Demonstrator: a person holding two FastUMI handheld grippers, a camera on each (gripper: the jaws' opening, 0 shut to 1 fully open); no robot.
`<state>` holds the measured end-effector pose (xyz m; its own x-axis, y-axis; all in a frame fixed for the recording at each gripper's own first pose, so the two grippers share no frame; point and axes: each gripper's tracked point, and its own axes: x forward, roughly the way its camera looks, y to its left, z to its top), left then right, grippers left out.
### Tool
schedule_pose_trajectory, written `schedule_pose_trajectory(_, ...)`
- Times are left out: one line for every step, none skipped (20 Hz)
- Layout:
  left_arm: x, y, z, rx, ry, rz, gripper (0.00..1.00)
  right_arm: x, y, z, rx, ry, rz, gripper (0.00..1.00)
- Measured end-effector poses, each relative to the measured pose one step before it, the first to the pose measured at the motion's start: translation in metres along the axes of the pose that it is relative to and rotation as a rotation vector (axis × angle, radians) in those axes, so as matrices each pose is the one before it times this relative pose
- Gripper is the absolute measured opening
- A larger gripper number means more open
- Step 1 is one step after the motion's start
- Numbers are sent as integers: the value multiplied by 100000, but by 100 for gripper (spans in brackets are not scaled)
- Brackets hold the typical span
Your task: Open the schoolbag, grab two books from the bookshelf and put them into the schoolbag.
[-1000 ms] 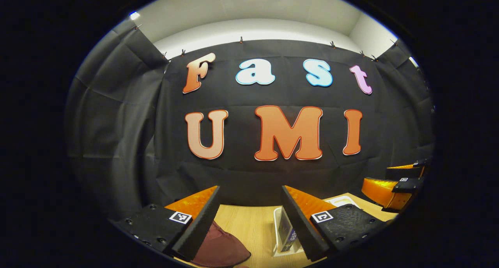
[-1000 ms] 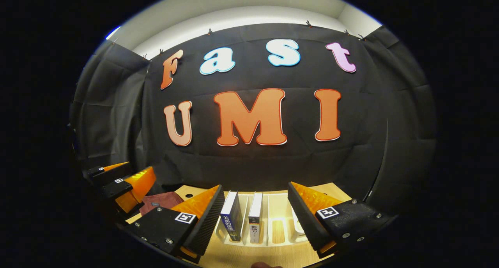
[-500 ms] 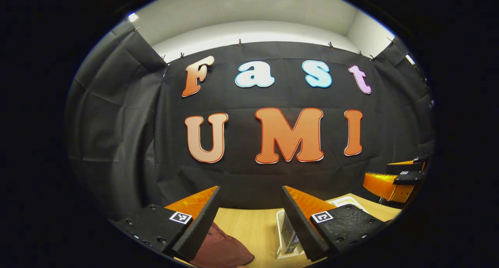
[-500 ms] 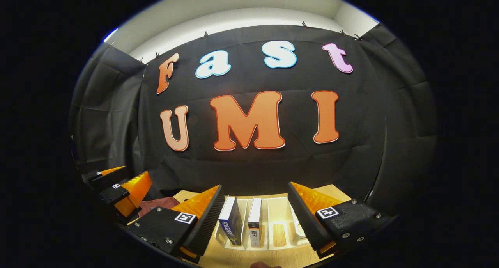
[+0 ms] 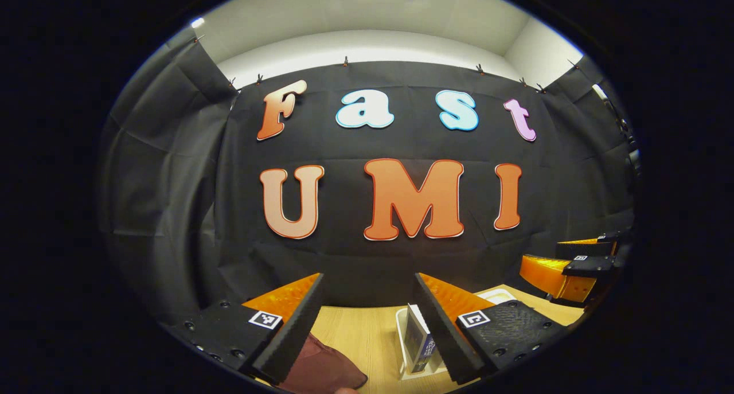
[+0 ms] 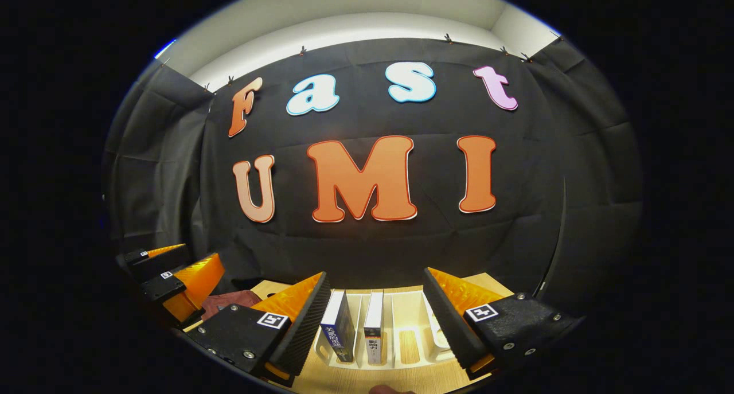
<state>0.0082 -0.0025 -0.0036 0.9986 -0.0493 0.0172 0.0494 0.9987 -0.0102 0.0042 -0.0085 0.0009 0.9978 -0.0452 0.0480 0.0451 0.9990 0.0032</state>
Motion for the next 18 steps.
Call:
schedule_pose_trajectory(-58,148,205,1064,-825,843,95,97,48,9,-172,178,-90,96)
schedule_pose_trajectory(10,114,209,1040,-521,923,99,-90,-38,10,-127,-110,-10,96)
schedule_pose_trajectory(-132,124,-283,840,198,914,99,-34,-46,29,-177,7,-50,96)
schedule_pose_trajectory(14,23,-93,295,363,563,95,47,-142,-127,-194,124,-247,96)
schedule_pose_trajectory(171,140,-385,75,831,1051,95,79,-43,-130,-133,387,-54,96)
schedule_pose_trajectory(35,212,-233,-12,579,1030,95,38,32,-133,-84,393,-150,96)
schedule_pose_trajectory(-1,1,-78,-249,38,305,95,8,26,-97,-212,258,109,96)
schedule_pose_trajectory(69,63,42,-395,-371,121,96,-15,-73,-111,-332,417,-143,96)
schedule_pose_trajectory(-62,109,84,-5,-536,197,96,23,125,-29,-252,-9,466,96)
schedule_pose_trajectory(46,37,251,-11,-632,310,95,29,28,7,-245,126,134,96)
schedule_pose_trajectory(-113,24,-47,145,-86,-53,95,-10,59,-58,-40,-37,539,96)
schedule_pose_trajectory(-106,88,69,-96,-257,272,95,49,117,-81,4,155,440,96)
schedule_pose_trajectory(-71,84,-135,-597,-16,-41,96,27,138,-134,-18,211,583,96)
schedule_pose_trajectory(46,-14,-107,-50,349,309,99,92,73,-15,-181,166,405,96)
schedule_pose_trajectory(152,373,-416,477,960,961,95,115,-59,-75,-14,68,140,96)
schedule_pose_trajectory(248,452,-293,494,802,699,95,40,132,-276,190,568,707,96)
schedule_pose_trajectory(-79,87,-397,365,556,245,95,155,26,-251,367,670,353,96)
schedule_pose_trajectory(4,114,-243,700,407,166,95,104,50,-319,388,746,576,96)
